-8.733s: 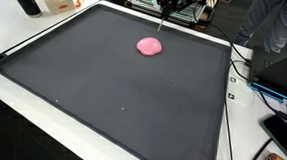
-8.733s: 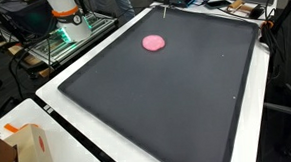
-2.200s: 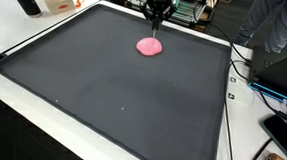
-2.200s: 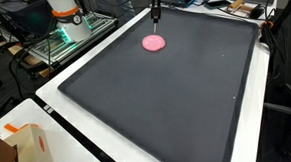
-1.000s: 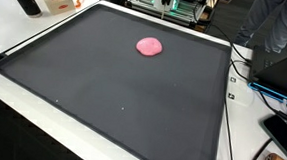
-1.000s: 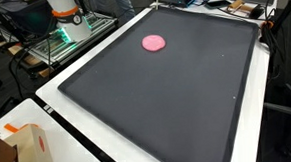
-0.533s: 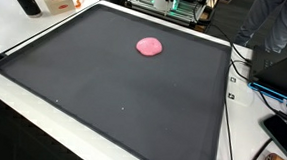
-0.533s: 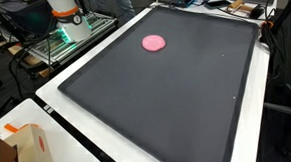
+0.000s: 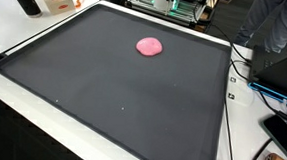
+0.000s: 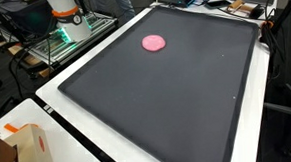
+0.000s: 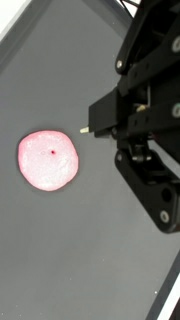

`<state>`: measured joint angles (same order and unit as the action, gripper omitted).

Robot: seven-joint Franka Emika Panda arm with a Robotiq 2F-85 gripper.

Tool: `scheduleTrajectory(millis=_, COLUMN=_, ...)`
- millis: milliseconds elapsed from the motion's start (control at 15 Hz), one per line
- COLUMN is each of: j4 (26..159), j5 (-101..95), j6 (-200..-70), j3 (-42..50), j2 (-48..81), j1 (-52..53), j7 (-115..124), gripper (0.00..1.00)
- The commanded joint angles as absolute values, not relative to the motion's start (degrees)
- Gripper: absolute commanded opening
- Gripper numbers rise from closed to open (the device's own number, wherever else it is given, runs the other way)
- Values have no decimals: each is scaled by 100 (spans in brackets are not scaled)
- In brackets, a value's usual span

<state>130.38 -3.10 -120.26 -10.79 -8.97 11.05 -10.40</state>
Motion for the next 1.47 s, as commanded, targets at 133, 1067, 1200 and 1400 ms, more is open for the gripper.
scheduleTrajectory(millis=133, j4=12991, j5=-205, j6=-11977, j3=-994, j2=-867, j1=1077, j7=-1083, gripper=3)
scheduleTrajectory(millis=1067, j4=12726, j5=3165, j6=-10958, j3=580, j2=-62, j1=22, j7=-4709, gripper=3)
scheduleTrajectory(millis=1200, j4=12713, j5=3461, j6=-10794, j3=645, j2=109, j1=-168, j7=-5158, gripper=3)
scheduleTrajectory(millis=1400, j4=12698, j5=3802, j6=-10539, j3=704, j2=361, j1=-440, j7=-5713, gripper=3)
